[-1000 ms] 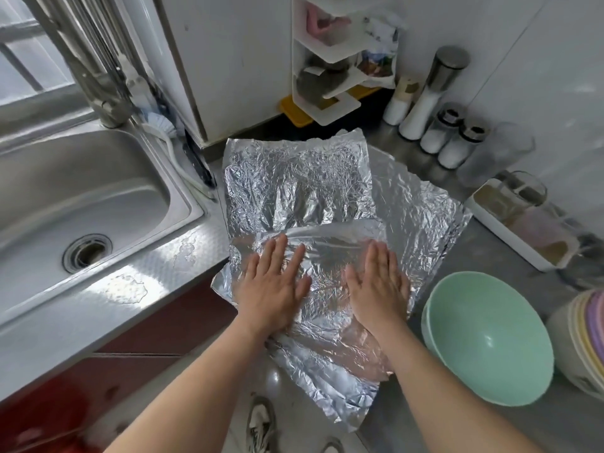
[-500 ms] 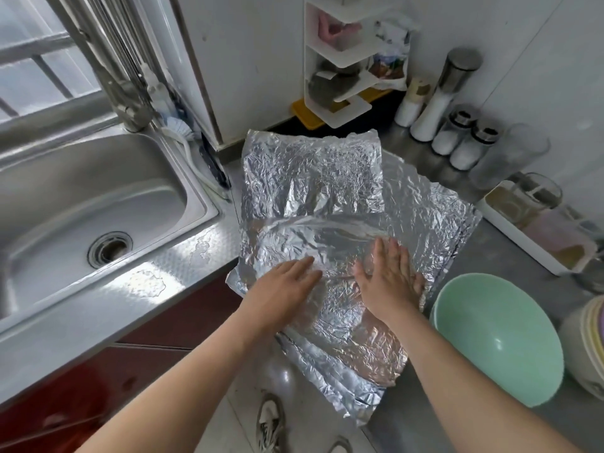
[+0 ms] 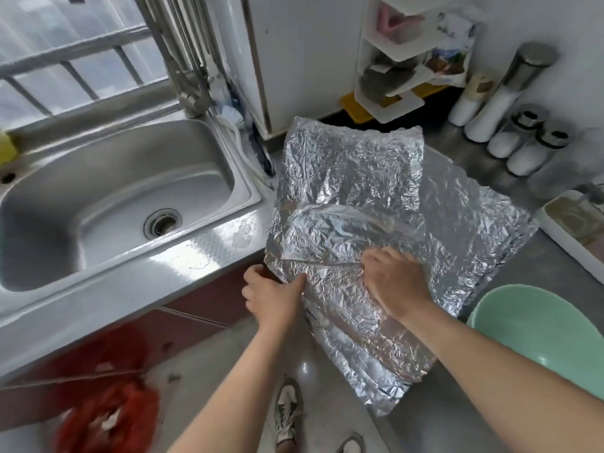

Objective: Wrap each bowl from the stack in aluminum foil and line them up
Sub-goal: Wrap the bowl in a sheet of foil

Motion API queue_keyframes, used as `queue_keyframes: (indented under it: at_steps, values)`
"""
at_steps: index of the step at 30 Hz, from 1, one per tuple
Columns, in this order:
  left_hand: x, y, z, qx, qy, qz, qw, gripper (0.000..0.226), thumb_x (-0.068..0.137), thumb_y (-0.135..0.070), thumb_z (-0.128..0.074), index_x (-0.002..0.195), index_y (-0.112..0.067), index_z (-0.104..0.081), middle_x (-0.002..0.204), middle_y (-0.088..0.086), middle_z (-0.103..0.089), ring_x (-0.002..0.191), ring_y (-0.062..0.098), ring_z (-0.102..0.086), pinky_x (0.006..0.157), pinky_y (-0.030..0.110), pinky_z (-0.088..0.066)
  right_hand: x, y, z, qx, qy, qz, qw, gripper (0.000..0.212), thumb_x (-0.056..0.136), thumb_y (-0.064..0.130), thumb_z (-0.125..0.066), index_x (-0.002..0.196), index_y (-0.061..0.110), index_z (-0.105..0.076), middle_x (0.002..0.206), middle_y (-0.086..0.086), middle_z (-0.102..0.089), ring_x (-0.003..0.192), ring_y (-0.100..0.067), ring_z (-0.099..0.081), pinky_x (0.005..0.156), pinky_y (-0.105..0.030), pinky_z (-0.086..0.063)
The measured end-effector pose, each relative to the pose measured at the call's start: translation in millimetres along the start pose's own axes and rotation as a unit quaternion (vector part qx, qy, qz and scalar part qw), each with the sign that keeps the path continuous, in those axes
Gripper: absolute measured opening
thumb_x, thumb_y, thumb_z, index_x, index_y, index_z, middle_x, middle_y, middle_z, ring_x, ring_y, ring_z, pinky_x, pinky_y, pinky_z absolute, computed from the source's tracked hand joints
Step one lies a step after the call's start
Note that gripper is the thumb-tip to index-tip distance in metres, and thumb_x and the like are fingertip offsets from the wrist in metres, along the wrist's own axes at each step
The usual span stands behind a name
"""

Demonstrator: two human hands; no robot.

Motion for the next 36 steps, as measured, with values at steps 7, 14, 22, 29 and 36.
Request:
queue_keyframes:
  at_steps: [7, 14, 22, 29, 36]
  values:
    - [16.0, -26.5, -18.2, -0.12, 0.055, -0.015, 0.991, 0.084, 0.075, 0.0, -0.067, 0.141, -0.031, -0.024, 0.093, 0.003, -0.061, 0.079, 0.023, -0.065, 0.079, 0.041, -0.056, 11.7, -10.4, 57.9, 0.131, -0.149, -0.044, 0.979, 0.013, 0.092, 0.008, -0.055, 0.08, 0.01, -0.062, 0.069, 0.004, -0.056, 0.061, -0.018, -0.053, 0.047, -0.028, -0.043]
    - [-2.3, -108.1, 35.1, -0.012, -0.024, -0.262, 0.965, 0.108, 0.071, -0.008, -0.085, 0.153, -0.023, -0.016, 0.153, 0.009, -0.031, 0.141, 0.027, -0.029, 0.116, 0.044, -0.028, -14.5, -30.7, 148.3, 0.179, -0.236, -0.035, 0.955, 0.005, 0.088, 0.007, -0.062, 0.084, 0.009, -0.065, 0.069, -0.004, -0.063, 0.063, -0.024, -0.057, 0.054, -0.036, -0.047]
    - [-167.2, -181.9, 9.8, 0.272, -0.019, -0.612, 0.743, 0.054, 0.09, -0.033, -0.066, 0.141, -0.026, -0.049, 0.129, 0.001, -0.064, 0.114, 0.028, -0.062, 0.087, 0.041, -0.054, -52.6, -10.8, 220.1, 0.078, -0.233, 0.143, 0.959, 0.013, 0.088, 0.016, -0.059, 0.086, 0.009, -0.07, 0.081, -0.003, -0.07, 0.076, -0.026, -0.066, 0.064, -0.04, -0.055]
    - [-197.0, -190.1, 38.3, 0.34, 0.046, -0.569, 0.747, 0.031, 0.103, -0.034, -0.042, 0.125, -0.026, -0.062, 0.092, 0.008, -0.073, 0.089, 0.032, -0.064, 0.072, 0.037, -0.05, -80.0, -45.8, 263.0, 0.014, -0.14, 0.158, 0.977, 0.015, 0.088, 0.024, -0.062, 0.089, 0.015, -0.074, 0.074, -0.005, -0.07, 0.069, -0.028, -0.064, 0.058, -0.042, -0.054]
    - [-198.7, -175.2, 65.7, 0.346, 0.181, -0.46, 0.797, 0.024, 0.103, -0.022, -0.046, 0.094, -0.004, -0.059, 0.074, 0.004, -0.057, 0.064, 0.012, -0.045, 0.063, 0.023, -0.039, -94.3, -65.2, 326.2, 0.093, -0.061, 0.067, 0.992, 0.019, 0.09, 0.022, -0.067, 0.108, 0.018, -0.074, 0.075, 0.018, -0.063, 0.062, 0.013, -0.054, 0.06, -0.003, -0.036]
Point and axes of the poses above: each hand's wrist, its own x-axis towards the middle knuckle, its own z-axis out of the back of the hand, y = z × x, the point moved 8 cm from there along x, towards the middle knuckle
